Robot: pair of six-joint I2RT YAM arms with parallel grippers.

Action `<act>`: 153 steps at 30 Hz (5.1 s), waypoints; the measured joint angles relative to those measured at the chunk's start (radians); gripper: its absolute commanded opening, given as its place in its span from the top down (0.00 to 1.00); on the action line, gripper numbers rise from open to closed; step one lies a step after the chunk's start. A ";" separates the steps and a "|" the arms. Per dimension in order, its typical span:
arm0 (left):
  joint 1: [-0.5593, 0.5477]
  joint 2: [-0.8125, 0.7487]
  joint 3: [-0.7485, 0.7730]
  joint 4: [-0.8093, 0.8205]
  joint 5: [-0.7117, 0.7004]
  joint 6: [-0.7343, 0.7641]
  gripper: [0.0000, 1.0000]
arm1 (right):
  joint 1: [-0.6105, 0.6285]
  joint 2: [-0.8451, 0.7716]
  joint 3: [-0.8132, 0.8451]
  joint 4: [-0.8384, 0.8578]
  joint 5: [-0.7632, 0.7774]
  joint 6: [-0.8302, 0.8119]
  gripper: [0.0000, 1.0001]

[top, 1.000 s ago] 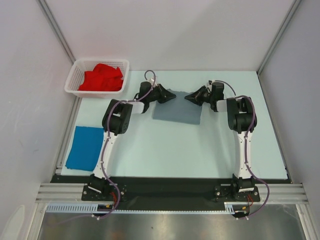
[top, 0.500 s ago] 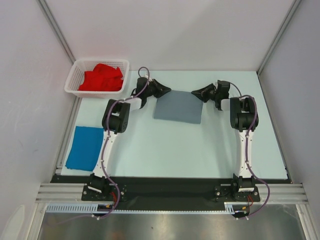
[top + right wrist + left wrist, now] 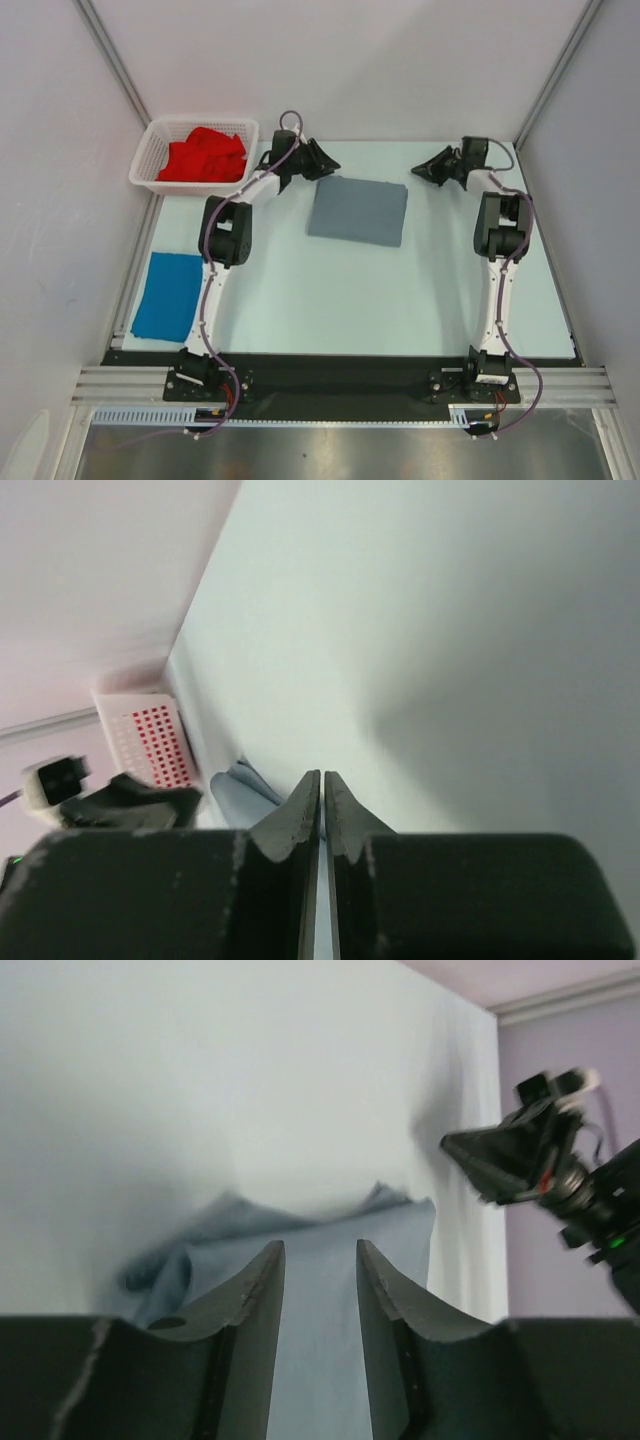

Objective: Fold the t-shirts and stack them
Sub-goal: Fold the tshirt, then neatly place the folded tshirt to the corner

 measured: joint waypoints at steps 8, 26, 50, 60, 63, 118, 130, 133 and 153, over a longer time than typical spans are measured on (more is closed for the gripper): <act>-0.006 -0.418 -0.303 -0.101 0.018 0.174 0.65 | 0.016 -0.184 0.053 -0.340 -0.005 -0.235 0.79; -0.018 -0.365 -0.668 0.052 0.236 0.070 1.00 | 0.342 -0.114 -0.003 -0.436 -0.379 -0.381 1.00; -0.011 -0.342 -0.669 -0.021 0.233 0.123 0.93 | 0.061 -0.268 -0.431 -0.608 -0.348 -0.673 1.00; -0.011 -0.537 -0.655 -0.245 0.041 0.251 0.47 | 0.056 -0.505 -0.428 -0.690 0.012 -0.716 0.63; -0.014 -0.727 -0.679 -0.300 -0.071 0.309 0.00 | 0.135 -0.576 -0.404 -0.688 0.119 -0.733 0.47; 0.337 -1.623 -1.197 -0.985 -0.522 0.109 0.00 | 0.937 -0.326 -0.433 -0.038 1.007 -1.588 1.00; 0.341 -1.442 -1.349 -0.654 -0.153 0.087 0.00 | 0.889 -0.401 -0.441 -0.128 0.838 -1.565 1.00; 0.340 -1.386 -1.374 -0.517 -0.056 0.035 0.00 | 0.872 -0.465 -0.472 -0.153 0.795 -1.554 1.00; 0.019 -0.680 -1.009 0.054 0.100 -0.390 0.00 | 0.789 -0.726 -0.649 -0.200 0.616 -1.487 1.00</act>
